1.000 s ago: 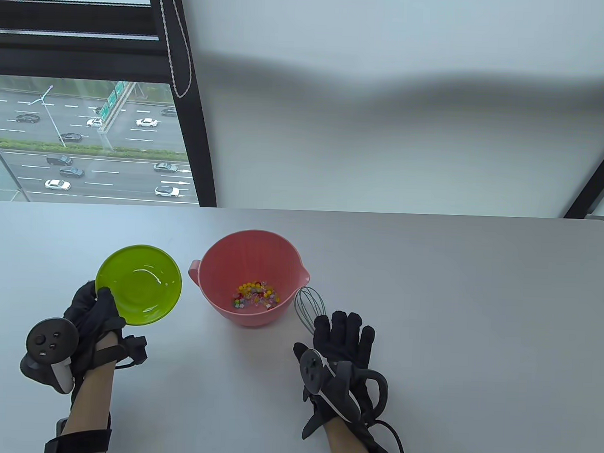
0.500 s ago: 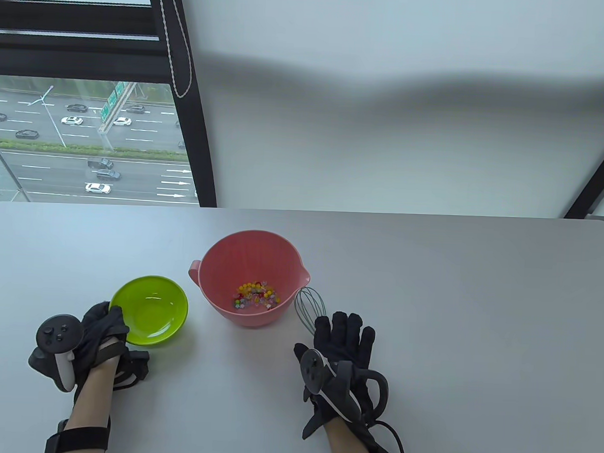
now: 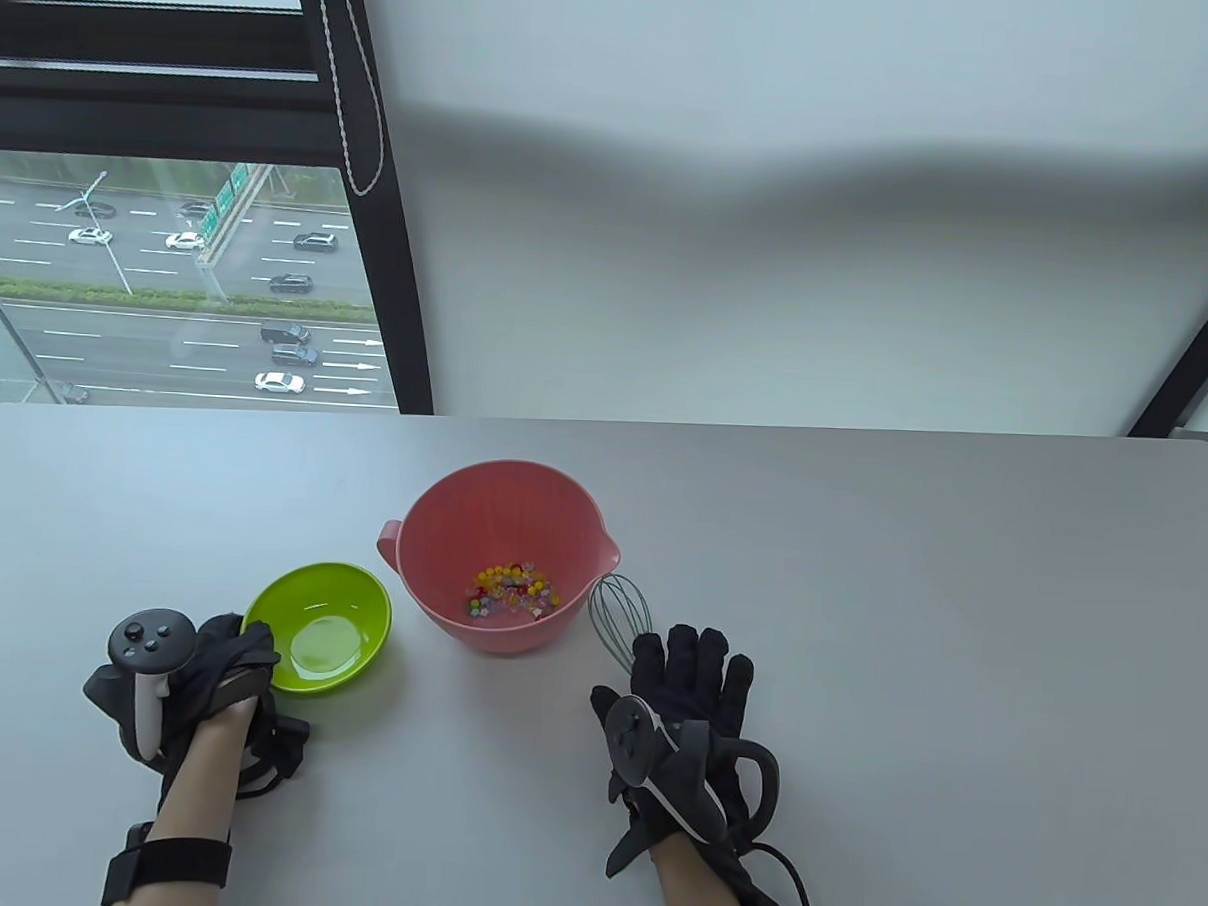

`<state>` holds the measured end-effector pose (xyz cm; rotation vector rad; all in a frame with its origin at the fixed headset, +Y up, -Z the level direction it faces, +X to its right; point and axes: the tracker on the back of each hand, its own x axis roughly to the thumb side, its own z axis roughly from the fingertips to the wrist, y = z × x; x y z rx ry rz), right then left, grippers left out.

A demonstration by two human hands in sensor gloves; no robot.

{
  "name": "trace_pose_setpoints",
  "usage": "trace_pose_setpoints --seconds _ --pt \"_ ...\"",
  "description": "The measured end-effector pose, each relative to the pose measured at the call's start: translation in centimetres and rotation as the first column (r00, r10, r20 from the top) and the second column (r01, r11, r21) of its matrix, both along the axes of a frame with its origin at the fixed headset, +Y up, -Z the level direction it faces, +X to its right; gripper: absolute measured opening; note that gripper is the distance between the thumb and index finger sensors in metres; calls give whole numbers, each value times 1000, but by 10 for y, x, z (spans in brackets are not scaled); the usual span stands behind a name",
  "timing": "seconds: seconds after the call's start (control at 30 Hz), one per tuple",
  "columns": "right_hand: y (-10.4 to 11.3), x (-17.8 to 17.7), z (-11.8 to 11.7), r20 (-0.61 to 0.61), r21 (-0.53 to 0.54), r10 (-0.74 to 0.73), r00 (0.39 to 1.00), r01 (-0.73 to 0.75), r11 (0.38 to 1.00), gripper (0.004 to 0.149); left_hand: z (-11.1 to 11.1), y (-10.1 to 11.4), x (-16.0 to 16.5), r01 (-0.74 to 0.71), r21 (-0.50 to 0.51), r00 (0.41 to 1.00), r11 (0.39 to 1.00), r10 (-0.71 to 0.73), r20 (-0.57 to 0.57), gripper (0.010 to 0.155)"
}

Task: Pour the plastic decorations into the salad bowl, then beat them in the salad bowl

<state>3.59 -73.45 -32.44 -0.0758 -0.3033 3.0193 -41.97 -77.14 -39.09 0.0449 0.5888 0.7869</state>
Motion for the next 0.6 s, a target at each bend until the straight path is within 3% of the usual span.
trace_pose_setpoints --seconds 0.13,0.3,0.47,0.6 --pt "0 1 0 1 2 -4 1000 4 1000 73 4 5 3 26 86 1000 996 -27 2 72" --pt "0 0 0 -3 4 6 1000 -6 1000 72 12 33 20 166 332 985 928 -173 -9 68" --pt "0 0 0 -6 4 10 1000 -10 1000 72 15 69 52 203 515 944 832 -307 123 64" --pt "0 0 0 -6 3 5 1000 -5 1000 72 14 88 80 224 610 859 760 -450 246 64"
